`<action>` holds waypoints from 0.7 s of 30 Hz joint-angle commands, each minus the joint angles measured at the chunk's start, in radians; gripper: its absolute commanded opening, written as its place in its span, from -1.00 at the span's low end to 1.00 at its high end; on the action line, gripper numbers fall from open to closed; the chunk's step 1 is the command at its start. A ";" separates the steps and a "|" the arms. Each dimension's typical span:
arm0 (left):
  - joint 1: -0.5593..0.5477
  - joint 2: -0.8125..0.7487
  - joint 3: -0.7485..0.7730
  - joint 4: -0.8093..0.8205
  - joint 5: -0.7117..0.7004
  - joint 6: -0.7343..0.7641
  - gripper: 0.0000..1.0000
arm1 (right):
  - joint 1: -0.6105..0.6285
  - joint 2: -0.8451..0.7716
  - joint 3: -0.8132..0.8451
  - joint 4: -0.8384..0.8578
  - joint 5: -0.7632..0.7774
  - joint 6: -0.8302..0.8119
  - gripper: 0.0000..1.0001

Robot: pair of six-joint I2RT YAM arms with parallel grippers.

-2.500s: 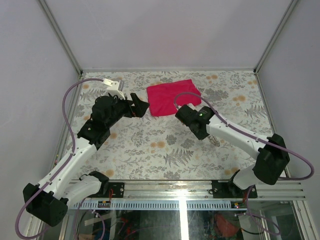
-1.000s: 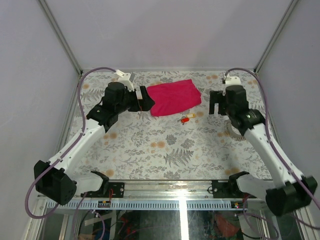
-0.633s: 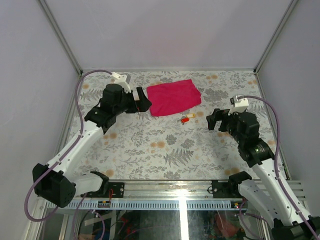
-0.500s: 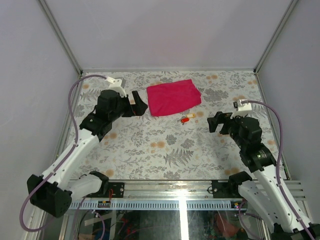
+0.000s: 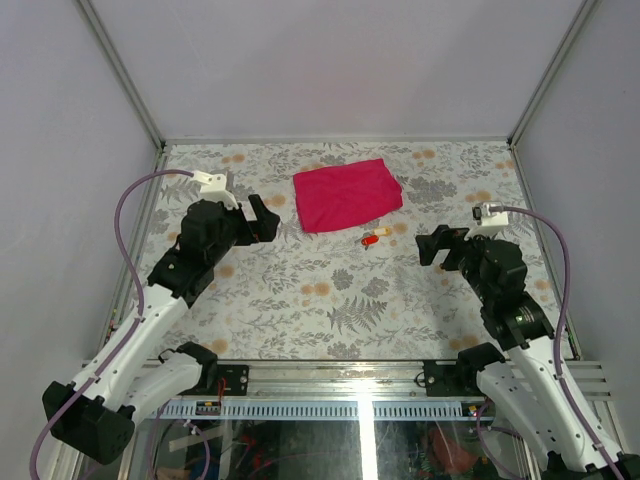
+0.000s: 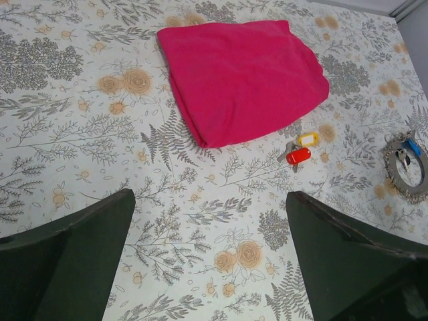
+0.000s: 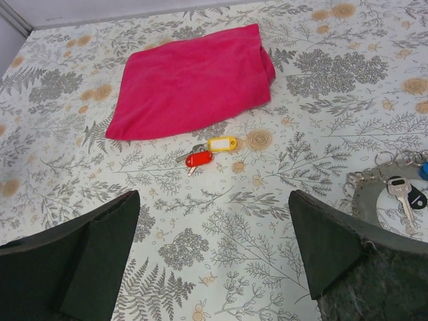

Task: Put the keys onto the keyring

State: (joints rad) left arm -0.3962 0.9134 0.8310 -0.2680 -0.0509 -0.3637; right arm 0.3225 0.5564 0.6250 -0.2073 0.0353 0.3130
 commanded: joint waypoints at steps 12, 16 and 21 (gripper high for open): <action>0.007 0.019 -0.002 0.067 -0.049 0.006 1.00 | 0.005 0.082 0.047 0.061 0.106 0.007 0.99; 0.008 0.029 -0.002 0.086 -0.040 0.000 1.00 | 0.004 0.093 0.055 0.057 0.117 0.008 0.98; 0.008 0.030 -0.002 0.093 -0.050 0.005 1.00 | 0.003 0.057 0.023 0.115 0.012 0.012 0.98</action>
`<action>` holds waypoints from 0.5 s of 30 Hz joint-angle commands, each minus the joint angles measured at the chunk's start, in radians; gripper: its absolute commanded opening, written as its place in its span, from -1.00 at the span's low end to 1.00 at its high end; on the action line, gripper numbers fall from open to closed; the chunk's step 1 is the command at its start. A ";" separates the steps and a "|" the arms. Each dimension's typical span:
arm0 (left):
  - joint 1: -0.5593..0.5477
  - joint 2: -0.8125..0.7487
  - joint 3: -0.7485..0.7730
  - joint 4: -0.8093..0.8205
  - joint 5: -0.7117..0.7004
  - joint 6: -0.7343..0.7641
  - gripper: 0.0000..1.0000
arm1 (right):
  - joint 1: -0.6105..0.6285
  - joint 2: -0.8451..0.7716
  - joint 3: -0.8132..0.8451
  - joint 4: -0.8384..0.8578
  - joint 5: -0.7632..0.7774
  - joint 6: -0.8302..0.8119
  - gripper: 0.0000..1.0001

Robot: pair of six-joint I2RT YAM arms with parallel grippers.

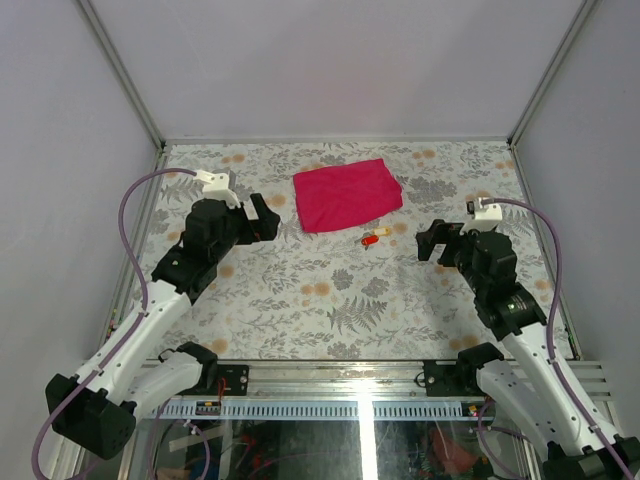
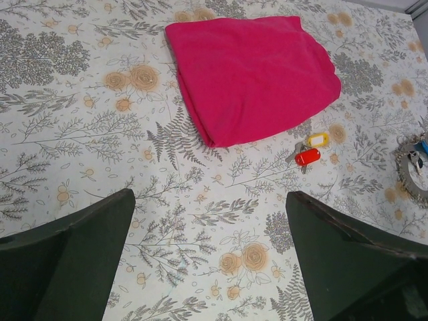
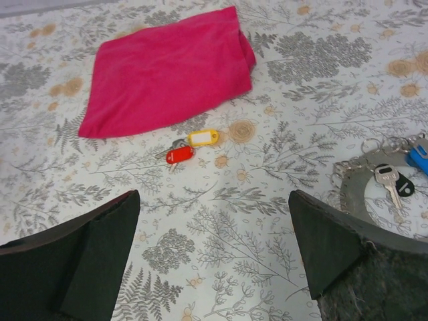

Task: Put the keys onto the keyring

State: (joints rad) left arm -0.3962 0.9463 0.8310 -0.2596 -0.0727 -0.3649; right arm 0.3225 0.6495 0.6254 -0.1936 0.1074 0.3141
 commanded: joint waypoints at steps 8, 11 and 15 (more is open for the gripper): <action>0.008 -0.008 0.002 0.077 -0.042 -0.010 1.00 | 0.004 -0.028 -0.008 0.177 -0.119 -0.011 0.98; 0.008 -0.009 0.008 0.068 -0.051 -0.007 1.00 | 0.004 -0.021 -0.004 0.177 -0.092 -0.015 0.98; 0.008 -0.016 -0.003 0.089 -0.060 -0.002 1.00 | 0.004 -0.012 0.010 0.171 -0.070 -0.020 0.99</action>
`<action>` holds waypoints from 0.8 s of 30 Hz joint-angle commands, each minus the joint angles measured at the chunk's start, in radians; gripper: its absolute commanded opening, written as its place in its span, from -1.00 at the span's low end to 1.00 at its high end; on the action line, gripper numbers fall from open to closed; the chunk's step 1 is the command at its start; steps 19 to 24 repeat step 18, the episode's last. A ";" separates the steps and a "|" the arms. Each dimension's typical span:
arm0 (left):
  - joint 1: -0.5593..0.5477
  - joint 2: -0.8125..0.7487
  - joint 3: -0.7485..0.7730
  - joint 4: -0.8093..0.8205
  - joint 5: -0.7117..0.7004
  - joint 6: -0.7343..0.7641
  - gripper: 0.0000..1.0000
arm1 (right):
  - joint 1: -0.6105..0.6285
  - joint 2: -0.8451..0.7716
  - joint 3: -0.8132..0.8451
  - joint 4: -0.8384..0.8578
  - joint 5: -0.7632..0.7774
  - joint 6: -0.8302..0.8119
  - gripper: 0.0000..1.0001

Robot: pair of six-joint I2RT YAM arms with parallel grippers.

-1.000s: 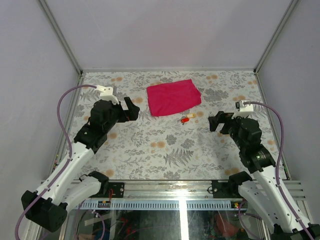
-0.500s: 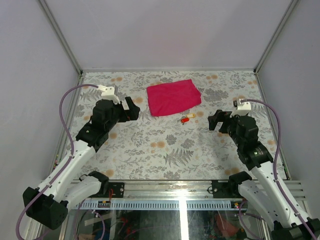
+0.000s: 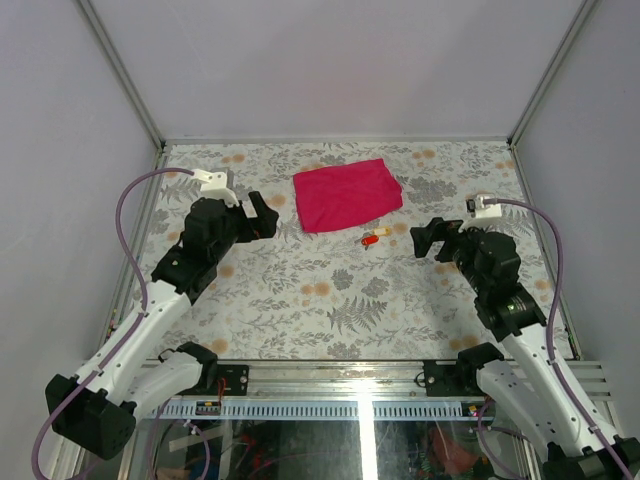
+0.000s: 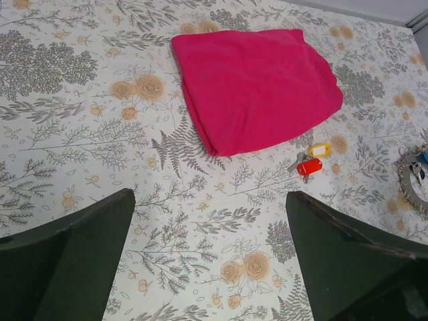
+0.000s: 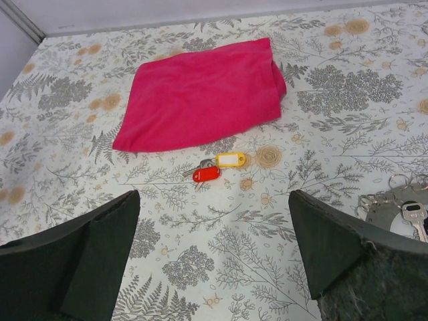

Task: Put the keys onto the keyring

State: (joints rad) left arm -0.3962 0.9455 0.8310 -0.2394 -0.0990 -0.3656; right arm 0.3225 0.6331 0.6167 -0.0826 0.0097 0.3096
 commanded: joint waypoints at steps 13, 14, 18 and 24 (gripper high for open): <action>0.008 -0.062 -0.014 0.081 -0.053 0.027 0.99 | 0.004 0.031 0.077 -0.029 0.062 0.012 0.99; 0.008 -0.060 -0.006 0.074 -0.052 0.028 0.99 | 0.004 0.028 0.076 -0.026 0.063 0.014 0.99; 0.008 -0.033 0.015 0.055 -0.070 0.021 0.99 | 0.005 0.038 0.075 -0.023 0.065 0.013 0.98; 0.008 -0.033 0.015 0.055 -0.070 0.021 0.99 | 0.005 0.038 0.075 -0.023 0.065 0.013 0.98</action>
